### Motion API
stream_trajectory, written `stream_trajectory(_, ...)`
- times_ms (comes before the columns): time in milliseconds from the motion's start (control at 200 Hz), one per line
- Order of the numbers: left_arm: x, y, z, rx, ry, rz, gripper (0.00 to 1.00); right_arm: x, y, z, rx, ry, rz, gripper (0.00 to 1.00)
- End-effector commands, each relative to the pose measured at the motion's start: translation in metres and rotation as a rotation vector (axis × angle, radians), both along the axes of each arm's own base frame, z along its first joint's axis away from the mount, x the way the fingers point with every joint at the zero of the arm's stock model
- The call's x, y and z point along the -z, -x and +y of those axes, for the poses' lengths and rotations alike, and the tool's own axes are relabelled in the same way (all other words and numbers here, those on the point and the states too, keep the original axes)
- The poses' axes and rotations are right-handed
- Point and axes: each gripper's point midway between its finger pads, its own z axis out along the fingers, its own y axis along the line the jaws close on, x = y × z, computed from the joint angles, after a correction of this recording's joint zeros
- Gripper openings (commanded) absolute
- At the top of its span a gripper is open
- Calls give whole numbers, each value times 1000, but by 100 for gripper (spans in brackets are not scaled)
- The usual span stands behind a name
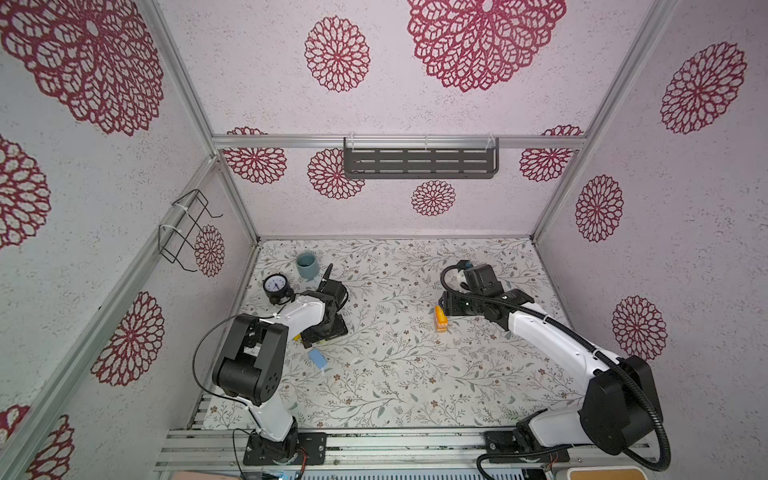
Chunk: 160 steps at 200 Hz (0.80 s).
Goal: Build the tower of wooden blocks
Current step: 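Grasp the lime green block with the left gripper while the right gripper releases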
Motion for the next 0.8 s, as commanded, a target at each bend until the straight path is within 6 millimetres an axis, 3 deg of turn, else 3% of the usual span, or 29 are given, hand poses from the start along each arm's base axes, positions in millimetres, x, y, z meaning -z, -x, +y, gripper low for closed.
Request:
stream_trajectory(0, 2, -10, 9, -18, -29, -18, 89, -10, -2, 2, -6, -20, -28, 66)
stream_trajectory(420, -1, -24, 20, -54, -1, -38, 82, -6, -3, 1, -7, -10, -14, 67)
stream_trajectory(796, 8, -23, 12, -50, 37, -32, 54, -6, -3, 0, -3, -4, -15, 67)
